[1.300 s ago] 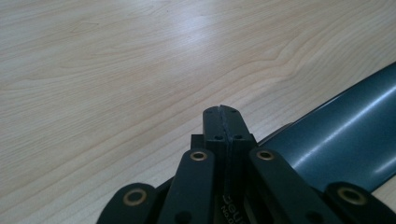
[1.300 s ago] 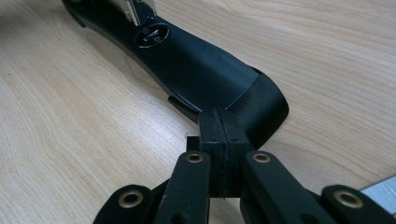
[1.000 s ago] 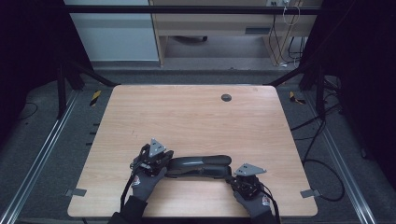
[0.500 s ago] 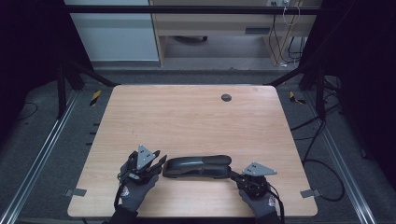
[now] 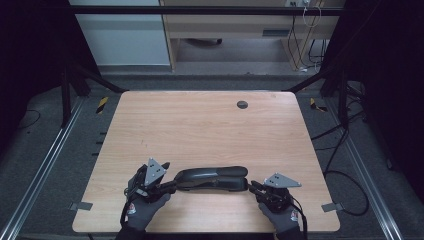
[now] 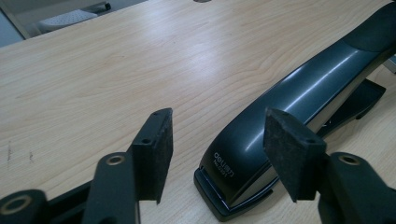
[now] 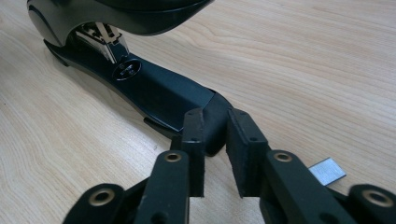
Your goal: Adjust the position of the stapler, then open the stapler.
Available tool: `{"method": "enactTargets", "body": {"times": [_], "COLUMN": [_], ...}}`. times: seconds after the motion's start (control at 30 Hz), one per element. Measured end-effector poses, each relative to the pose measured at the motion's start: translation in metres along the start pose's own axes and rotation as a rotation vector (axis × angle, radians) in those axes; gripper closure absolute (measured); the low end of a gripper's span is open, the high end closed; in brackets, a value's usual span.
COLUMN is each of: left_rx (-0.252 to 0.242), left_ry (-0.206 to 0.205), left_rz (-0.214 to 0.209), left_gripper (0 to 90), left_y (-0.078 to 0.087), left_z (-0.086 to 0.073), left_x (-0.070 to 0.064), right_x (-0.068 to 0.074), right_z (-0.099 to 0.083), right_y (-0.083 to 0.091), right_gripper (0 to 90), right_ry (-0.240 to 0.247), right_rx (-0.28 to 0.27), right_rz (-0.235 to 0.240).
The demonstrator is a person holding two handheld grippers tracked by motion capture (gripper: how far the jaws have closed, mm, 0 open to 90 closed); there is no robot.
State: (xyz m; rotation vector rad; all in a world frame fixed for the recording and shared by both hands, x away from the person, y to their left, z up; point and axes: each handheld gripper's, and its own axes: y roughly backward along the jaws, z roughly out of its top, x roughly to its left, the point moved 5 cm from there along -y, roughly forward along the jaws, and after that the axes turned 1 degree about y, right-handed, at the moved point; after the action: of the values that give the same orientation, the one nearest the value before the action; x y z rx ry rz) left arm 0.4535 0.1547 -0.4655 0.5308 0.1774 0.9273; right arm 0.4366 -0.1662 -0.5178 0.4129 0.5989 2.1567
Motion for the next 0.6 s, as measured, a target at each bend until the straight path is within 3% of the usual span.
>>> {"method": "enactTargets", "body": {"times": [0.6], "left_rx": [0.006], "left_ry": [-0.079], "left_rz": [-0.021], "left_gripper": [31.8], "left_y": [0.008], "left_z": [0.009], "left_x": [-0.021], "right_x": [-0.003], "right_z": [-0.001], "right_y": [0.003], "right_gripper": [65.0], "right_ry": [0.009], "right_rx": [-0.013], "right_rz": [-0.023]}}
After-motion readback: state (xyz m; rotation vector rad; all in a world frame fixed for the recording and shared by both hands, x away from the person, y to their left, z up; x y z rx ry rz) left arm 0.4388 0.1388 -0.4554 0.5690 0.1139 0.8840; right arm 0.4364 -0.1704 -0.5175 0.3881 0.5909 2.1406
